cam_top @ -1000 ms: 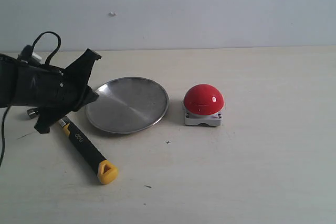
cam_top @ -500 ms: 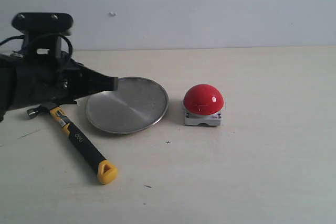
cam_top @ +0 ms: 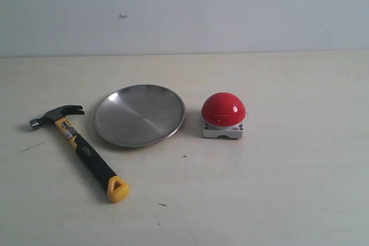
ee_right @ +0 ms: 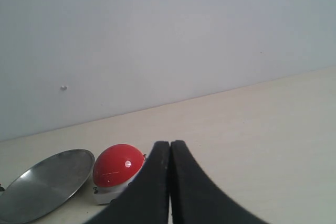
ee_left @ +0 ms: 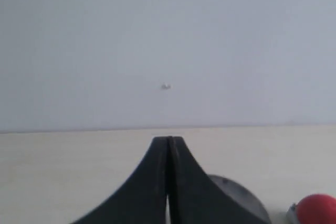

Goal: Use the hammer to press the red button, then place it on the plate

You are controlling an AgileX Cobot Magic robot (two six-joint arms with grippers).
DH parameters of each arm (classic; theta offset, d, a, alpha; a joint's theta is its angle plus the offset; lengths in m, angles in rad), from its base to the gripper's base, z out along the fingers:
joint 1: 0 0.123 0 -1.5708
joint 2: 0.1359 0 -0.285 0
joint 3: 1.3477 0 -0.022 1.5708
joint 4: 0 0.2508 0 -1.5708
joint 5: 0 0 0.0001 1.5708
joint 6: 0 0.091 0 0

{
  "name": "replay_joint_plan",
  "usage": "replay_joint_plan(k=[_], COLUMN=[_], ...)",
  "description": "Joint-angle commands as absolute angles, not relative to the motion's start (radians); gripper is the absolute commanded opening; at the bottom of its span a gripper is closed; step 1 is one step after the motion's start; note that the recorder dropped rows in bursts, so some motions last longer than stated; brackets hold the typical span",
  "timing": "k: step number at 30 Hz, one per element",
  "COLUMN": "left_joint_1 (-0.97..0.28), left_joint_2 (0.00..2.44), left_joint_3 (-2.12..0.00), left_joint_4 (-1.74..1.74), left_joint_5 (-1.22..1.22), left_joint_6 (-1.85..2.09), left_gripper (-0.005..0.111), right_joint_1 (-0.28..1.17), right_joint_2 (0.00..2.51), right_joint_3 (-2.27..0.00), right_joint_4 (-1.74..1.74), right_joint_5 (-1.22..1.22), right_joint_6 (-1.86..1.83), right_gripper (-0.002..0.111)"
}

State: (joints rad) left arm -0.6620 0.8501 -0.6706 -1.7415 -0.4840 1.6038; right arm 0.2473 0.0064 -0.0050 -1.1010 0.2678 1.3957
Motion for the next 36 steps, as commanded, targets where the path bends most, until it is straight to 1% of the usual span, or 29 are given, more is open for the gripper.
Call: replay_joint_plan(k=[1, 4, 8, 11, 13, 16, 19, 22, 25, 26, 28, 31, 36], left_joint_1=[-0.660, -0.660, -0.660, -0.660, -0.659, -0.637, -0.583, -0.510, -0.438, -0.422, -0.397, -0.400, -0.400], left_joint_2=[0.700, 0.673, 0.685, 0.708, 0.722, 0.729, 0.733, 0.733, 0.733, 0.733, 0.733, 0.733, 0.739], left_joint_3=[-0.561, -0.478, -0.405, -0.396, -0.398, -0.395, -0.393, -0.396, -0.396, -0.396, -0.396, -0.396, -0.396], left_joint_4=[-1.744, -1.693, -1.534, -1.353, -1.301, -1.236, -1.029, -0.628, -0.253, -0.194, -0.138, -0.066, -0.061], left_joint_5=[-0.385, -0.292, -0.290, -0.244, -0.267, -0.354, -0.341, -0.329, -0.318, -0.308, -0.274, -0.230, -0.223], left_joint_6=[1.629, 1.644, 1.441, 1.372, 1.292, 0.931, 0.532, 0.037, -0.321, -0.359, -0.310, -0.197, -0.108], left_gripper=[0.000, 0.000, 0.000, 0.000, 0.000, 0.000, 0.000, 0.000, 0.000, 0.000, 0.000, 0.000, 0.000], right_joint_1=[0.244, 0.244, 0.244, 0.244, 0.244, 0.244, 0.244, 0.244, 0.244, 0.244, 0.244, 0.244, 0.244], right_joint_2=[0.000, 0.000, 0.000, 0.000, 0.000, 0.000, 0.000, 0.000, 0.000, 0.000, 0.000, 0.000, 0.000], right_joint_3=[-0.006, -0.006, -0.006, -0.006, -0.006, -0.006, -0.006, -0.006, -0.006, -0.006, -0.006, -0.006, -0.006], right_joint_4=[-1.109, -1.109, -1.109, -1.109, -1.109, -1.109, -1.109, -1.109, -1.109, -1.109, -1.109, -1.109, -1.109], right_joint_5=[0.261, 0.261, 0.261, 0.261, 0.261, 0.261, 0.261, 0.261, 0.261, 0.261, 0.261, 0.261, 0.261], right_joint_6=[1.387, 1.387, 1.387, 1.387, 1.387, 1.387, 1.387, 1.387, 1.387, 1.387, 1.387, 1.387, 1.387], right_gripper=[0.000, 0.000, 0.000, 0.000, 0.000, 0.000, 0.000, 0.000, 0.000, 0.000, 0.000, 0.000, 0.000])
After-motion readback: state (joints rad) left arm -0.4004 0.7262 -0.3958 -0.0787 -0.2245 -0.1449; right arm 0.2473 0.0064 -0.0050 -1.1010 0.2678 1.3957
